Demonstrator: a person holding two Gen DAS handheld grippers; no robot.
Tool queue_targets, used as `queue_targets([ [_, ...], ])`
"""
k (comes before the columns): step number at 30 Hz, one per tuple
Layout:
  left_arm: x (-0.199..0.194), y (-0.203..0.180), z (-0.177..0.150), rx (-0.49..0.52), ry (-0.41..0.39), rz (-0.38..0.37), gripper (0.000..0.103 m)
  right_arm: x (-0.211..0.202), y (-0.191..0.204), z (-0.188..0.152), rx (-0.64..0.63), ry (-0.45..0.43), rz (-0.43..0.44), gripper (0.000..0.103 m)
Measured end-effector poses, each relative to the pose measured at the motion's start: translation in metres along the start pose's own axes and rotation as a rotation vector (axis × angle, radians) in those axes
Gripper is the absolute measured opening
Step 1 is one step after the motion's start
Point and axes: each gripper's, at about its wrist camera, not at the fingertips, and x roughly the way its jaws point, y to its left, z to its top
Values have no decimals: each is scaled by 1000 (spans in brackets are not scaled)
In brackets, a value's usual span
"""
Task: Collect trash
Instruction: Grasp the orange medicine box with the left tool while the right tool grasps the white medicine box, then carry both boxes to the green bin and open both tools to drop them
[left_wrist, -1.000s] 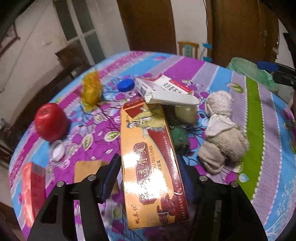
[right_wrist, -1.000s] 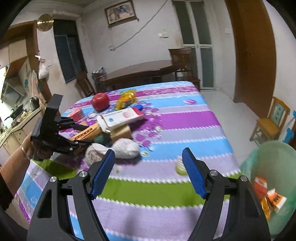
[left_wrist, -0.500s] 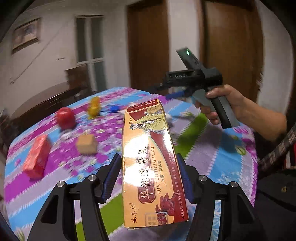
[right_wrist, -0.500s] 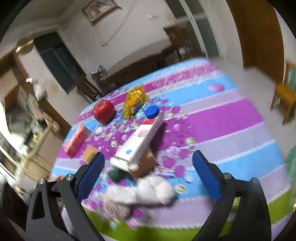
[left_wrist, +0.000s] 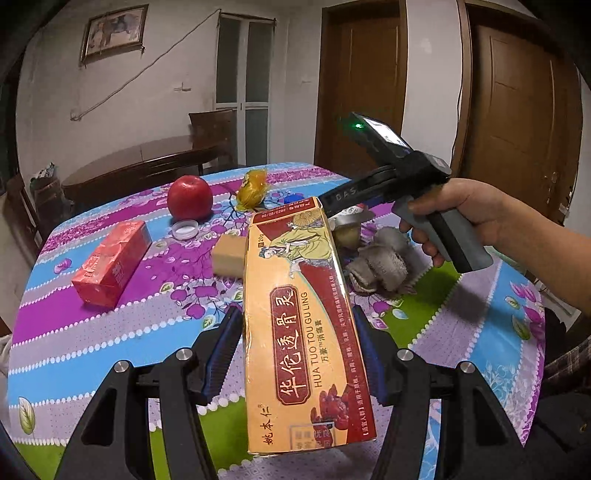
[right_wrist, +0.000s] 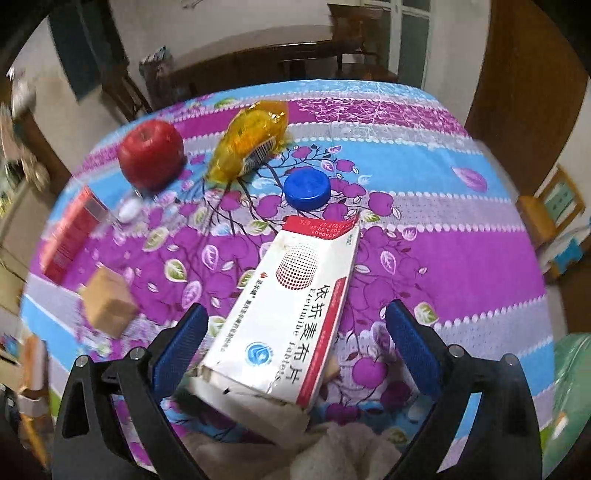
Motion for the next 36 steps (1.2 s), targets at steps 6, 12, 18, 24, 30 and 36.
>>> queue_targets([
  [6,3,-1,0,6,0,0,61,-27,-16,-2,15,-95,96,42],
  [12,10,-10,0,15,17,-7,61,-73,-28,-9,2,-175,145,11],
  [18,13,-20,3,13,21,-5,61,-89,-40,-20,31,-215,174,10],
  [24,10,-29,7,15,13,5,61,-118,-50,-44,37,-273,218,10],
  [30,4,-50,25,34,-2,23,61,-153,-63,-71,39,-335,245,10],
  [36,11,-82,56,77,-11,16,61,-195,-98,-92,82,-415,230,10],
])
